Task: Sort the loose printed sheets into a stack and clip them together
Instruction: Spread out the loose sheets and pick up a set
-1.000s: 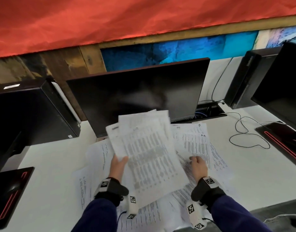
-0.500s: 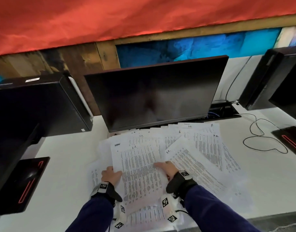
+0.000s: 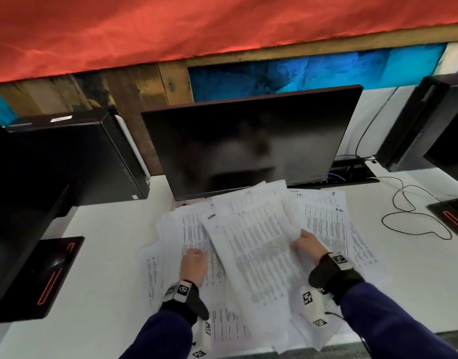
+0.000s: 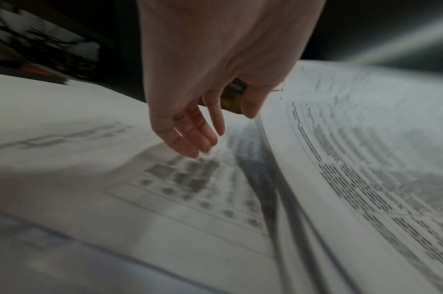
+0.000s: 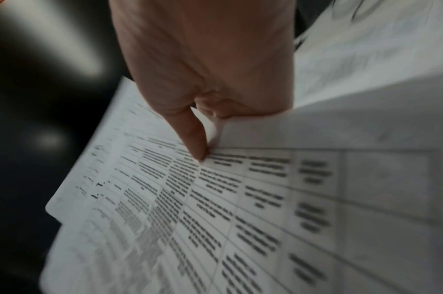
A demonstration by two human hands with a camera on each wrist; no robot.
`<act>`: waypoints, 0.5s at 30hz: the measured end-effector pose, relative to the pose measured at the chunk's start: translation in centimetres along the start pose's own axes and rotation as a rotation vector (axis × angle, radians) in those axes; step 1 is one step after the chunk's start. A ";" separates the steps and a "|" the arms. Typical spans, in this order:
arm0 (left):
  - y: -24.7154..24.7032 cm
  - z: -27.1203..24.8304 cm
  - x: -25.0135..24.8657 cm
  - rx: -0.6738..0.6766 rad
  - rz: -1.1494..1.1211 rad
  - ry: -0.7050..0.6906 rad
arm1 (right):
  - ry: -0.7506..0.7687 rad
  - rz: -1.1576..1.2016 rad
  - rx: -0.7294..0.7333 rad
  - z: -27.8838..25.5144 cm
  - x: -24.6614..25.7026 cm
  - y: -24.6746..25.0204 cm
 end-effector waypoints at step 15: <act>-9.3 -2.4 -2.6 0.550 -0.404 0.378 | -0.020 -0.584 -0.219 0.8 -1.2 4.0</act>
Point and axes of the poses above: each hand's wrist, its own z-axis towards the middle knuckle, its own y-axis out of the back of the hand, x = y × z, the point moved 2 cm from there along z, towards the middle knuckle, and after that the axes turned 1 degree about x, right-handed, at the moved point
